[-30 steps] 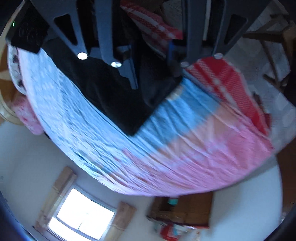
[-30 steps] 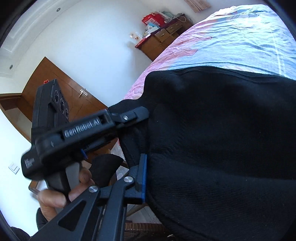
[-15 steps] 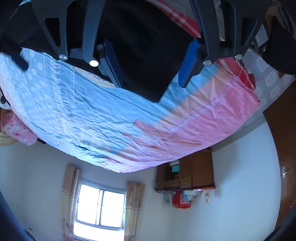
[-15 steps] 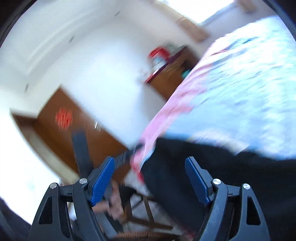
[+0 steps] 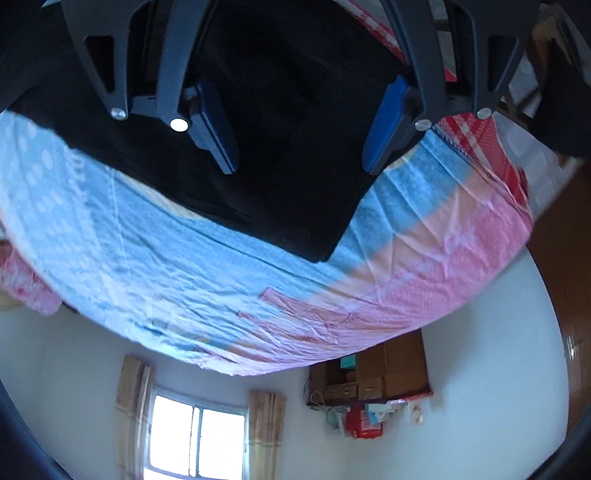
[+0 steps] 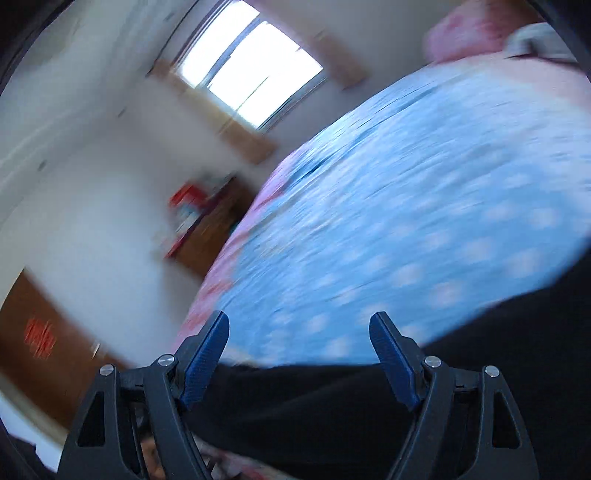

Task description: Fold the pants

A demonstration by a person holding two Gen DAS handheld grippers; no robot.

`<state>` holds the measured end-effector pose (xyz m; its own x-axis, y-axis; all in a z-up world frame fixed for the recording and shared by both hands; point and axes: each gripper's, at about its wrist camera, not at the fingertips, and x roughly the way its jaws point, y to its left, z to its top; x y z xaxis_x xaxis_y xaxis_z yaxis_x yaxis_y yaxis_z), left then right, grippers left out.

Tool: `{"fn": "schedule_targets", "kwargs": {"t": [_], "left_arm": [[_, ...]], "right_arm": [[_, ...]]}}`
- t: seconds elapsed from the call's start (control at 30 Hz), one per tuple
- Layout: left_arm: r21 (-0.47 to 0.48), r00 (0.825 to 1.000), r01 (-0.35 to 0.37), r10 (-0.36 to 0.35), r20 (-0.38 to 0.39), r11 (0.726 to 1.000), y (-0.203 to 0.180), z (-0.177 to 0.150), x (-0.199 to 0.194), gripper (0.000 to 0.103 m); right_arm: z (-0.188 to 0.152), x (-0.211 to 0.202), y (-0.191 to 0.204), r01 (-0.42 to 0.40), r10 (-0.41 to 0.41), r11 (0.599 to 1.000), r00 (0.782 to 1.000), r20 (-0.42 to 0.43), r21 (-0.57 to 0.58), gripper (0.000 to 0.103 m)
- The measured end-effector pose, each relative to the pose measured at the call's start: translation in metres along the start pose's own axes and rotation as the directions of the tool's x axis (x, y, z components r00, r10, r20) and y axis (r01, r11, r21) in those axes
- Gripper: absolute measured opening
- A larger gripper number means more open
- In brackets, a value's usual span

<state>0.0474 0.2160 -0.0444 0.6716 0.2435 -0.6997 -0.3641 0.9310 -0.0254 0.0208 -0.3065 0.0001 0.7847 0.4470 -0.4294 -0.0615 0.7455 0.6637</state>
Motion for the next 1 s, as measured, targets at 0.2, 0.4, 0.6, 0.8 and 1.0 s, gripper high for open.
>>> {"fn": "schedule_targets", "kwargs": {"t": [0.2,0.4,0.6,0.8,1.0], "left_arm": [[-0.021,1.000,-0.018,0.017,-0.025,1.000,-0.008,0.005,0.008,0.088],[0.020,0.998,-0.060,0.061,-0.035,0.998,-0.016,0.005,0.014,0.091],[0.022,0.997,-0.062,0.063,-0.036,0.998,-0.016,0.005,0.015,0.092],[0.028,0.998,-0.056,0.057,-0.041,0.998,-0.015,0.006,0.016,0.093],[0.031,0.998,-0.055,0.056,-0.040,0.998,-0.017,0.006,0.017,0.096]], "right_arm": [[0.031,-0.143,-0.125,0.240,-0.329,0.917,0.907,0.264,0.320,0.072],[0.060,-0.135,-0.167,0.354,-0.433,0.879,0.874,0.222,0.319,0.045],[0.082,-0.117,-0.194,0.491,-0.557,0.807,0.817,0.148,0.328,0.045],[0.092,-0.098,-0.190,0.543,-0.576,0.809,0.807,0.128,0.225,0.019],[0.095,-0.079,-0.201,0.610,-0.621,0.767,0.784,-0.009,0.196,0.015]]}}
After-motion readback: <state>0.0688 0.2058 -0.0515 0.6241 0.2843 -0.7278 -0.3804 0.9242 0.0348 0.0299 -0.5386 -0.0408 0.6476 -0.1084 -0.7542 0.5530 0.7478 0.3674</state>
